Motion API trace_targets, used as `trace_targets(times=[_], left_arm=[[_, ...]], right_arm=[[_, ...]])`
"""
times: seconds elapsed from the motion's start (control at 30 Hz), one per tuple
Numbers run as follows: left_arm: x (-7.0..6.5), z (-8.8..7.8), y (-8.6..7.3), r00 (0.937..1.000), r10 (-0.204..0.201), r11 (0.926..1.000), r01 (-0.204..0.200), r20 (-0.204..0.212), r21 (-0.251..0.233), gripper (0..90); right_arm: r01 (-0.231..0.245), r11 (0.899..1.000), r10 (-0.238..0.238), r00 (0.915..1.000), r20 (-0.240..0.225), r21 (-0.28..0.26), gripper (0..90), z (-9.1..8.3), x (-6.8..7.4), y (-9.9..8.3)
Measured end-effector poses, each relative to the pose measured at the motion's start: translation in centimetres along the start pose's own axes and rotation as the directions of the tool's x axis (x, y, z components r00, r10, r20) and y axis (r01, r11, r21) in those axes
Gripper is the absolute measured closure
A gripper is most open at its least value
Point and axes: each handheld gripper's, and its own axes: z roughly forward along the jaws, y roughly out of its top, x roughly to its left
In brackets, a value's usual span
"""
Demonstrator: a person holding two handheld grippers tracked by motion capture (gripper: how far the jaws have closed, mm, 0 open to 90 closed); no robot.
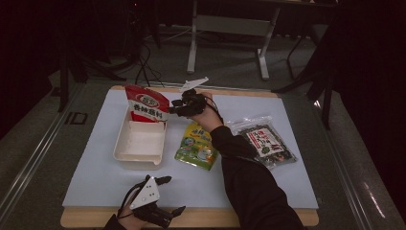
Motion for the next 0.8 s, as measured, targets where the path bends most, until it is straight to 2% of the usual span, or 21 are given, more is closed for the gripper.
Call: trace_targets(times=[0.27,0.3,0.53,0.6,0.63,0.8], left_arm=[[0.0,0.1,0.2,0.9999,-0.003,1.0,0.003,0.01,-0.007,2.1],[0.0,0.1,0.2,0.9999,-0.003,1.0,0.003,0.01,-0.007,2.1],[0.1,0.2,0.3,0.9999,-0.001,0.9999,0.001,0.01,-0.014,2.0],[0.0,0.3,0.3,0.9999,0.0,0.9999,0.0,0.01,-0.013,2.1],[0.1,0.3,0.3,1.0,0.0,0.9999,0.0,0.01,-0.012,2.1],[0.1,0.5,0.3,1.0,-0.002,1.0,0.002,0.008,-0.008,2.1]], right_arm=[[0.015,1.0,-0.015,0.9992,0.038,0.013,55.9,-3.1,0.2,-1.1],[0.015,1.0,-0.015,0.9992,0.038,0.013,55.9,-3.1,0.2,-1.1],[0.035,0.999,-0.036,0.9981,0.05,0.016,52.8,-6.3,1.0,-2.2],[0.039,0.999,-0.04,0.9979,0.051,0.014,52.3,-6.7,1.0,-2.4],[0.036,0.999,-0.037,0.9976,0.059,0.014,52.6,-8.0,1.0,-2.9],[0.021,1.0,-0.022,0.9956,0.091,0.005,55.4,-10.4,0.7,-4.4]])
